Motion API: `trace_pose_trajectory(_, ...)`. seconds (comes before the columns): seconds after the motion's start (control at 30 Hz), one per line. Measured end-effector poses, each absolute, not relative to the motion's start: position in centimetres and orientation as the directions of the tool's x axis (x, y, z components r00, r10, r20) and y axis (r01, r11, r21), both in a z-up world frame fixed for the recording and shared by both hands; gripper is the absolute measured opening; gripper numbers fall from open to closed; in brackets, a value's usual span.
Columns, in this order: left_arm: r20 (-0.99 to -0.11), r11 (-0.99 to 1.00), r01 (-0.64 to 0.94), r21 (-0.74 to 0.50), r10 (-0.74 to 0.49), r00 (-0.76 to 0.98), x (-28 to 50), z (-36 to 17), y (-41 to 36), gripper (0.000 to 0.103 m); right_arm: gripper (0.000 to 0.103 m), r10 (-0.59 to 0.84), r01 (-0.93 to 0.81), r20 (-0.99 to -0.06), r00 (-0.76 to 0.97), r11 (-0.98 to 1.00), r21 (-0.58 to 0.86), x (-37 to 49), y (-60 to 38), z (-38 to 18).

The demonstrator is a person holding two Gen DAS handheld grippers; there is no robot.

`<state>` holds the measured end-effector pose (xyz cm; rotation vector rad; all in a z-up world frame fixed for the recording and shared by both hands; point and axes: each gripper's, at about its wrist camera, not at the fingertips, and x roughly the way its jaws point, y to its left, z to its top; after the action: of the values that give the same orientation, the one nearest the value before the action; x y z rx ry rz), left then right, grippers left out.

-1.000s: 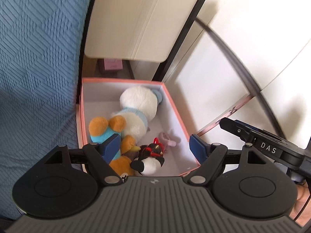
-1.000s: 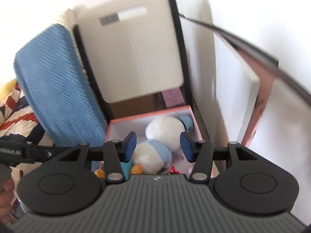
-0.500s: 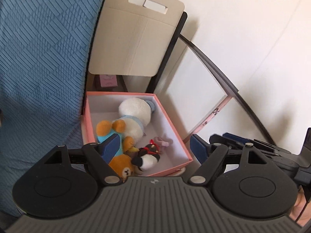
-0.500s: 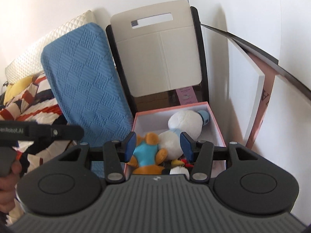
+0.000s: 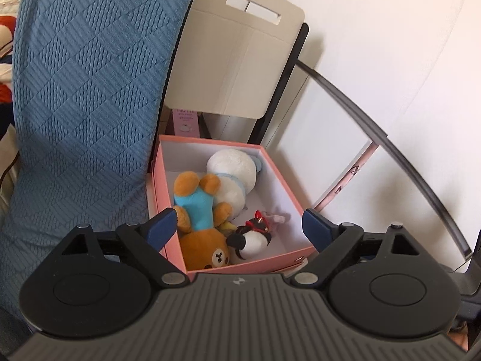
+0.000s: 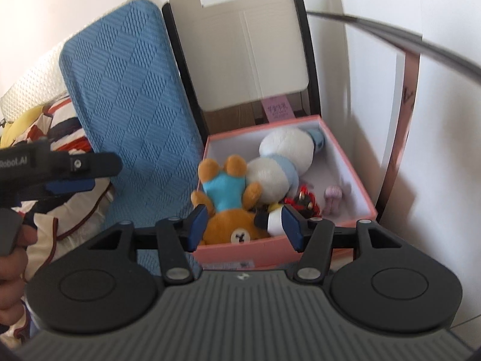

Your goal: Organize objects

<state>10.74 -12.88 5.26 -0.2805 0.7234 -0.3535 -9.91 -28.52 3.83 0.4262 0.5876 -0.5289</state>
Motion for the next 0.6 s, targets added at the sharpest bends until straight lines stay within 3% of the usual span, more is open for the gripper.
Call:
trace_pose_trajectory(0.03, -0.595, 0.906, 0.217, -0.365, -0.406, 0.694, 10.7, 4.8, -13.0, 0.093, 0.070, -0.338, 0.577, -0.622, 0.706, 0.784, 0.229, -9.9, -28.4, 3.4)
trace_pose_trajectory(0.1, -0.599, 0.909, 0.217, -0.356, -0.401, 0.693, 10.6, 4.1, -13.2, 0.093, 0.089, -0.343, 0.585, -0.628, 0.698, 0.780, 0.224, -9.8, -28.4, 2.6)
trace_pose_trajectory(0.6, -0.596, 0.910, 0.206, -0.360, -0.394, 0.700, 10.5, 2.4, -13.5, 0.093, 0.088, -0.329, 0.614, -0.671, 0.664, 0.753, 0.238, -9.2, -29.2, 0.7)
